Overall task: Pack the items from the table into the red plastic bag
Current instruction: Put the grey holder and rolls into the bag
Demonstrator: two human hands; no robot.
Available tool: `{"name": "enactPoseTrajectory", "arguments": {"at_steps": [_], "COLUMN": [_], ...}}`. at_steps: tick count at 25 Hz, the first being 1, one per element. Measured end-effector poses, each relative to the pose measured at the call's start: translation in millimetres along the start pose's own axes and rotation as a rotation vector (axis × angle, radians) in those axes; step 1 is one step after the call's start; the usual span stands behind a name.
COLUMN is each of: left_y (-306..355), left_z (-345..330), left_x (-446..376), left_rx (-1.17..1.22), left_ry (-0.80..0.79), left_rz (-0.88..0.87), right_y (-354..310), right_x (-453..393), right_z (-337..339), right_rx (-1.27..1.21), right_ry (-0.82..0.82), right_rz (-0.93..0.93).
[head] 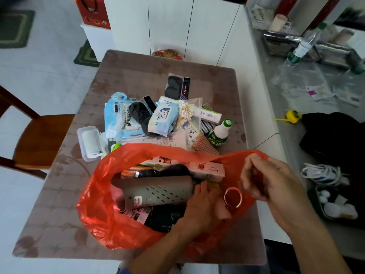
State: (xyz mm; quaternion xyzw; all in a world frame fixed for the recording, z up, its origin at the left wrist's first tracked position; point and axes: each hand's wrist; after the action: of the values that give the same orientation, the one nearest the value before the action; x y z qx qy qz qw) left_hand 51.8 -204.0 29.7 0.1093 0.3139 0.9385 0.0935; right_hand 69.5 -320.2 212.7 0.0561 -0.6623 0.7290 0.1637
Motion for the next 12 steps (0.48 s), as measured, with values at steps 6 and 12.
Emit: {"name": "enactPoseTrajectory", "arguments": {"at_steps": [6, 12], "left_y": [-22, -72], "left_z": [110, 69], "left_x": [-47, -83], "left_rx": [0.241, 0.065], "left_ry": [0.480, 0.207], "left_rz": [0.032, 0.091], "right_y": [-41, -17], "right_x": [3, 5], "right_z": [-2, -20], "right_rx": [0.095, 0.179], "right_ry": [0.124, -0.009], "right_rz": [0.175, 0.101]}}
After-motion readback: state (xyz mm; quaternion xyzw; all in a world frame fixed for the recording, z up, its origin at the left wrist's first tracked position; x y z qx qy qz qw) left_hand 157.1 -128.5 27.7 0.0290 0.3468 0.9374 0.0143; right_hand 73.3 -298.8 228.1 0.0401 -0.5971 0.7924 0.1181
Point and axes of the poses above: each hand's wrist, its own x-axis away from the middle knuckle, its own z-axis out of the back of the hand, y = z × x, and after that the axes turned 11 degrees about y, right-handed
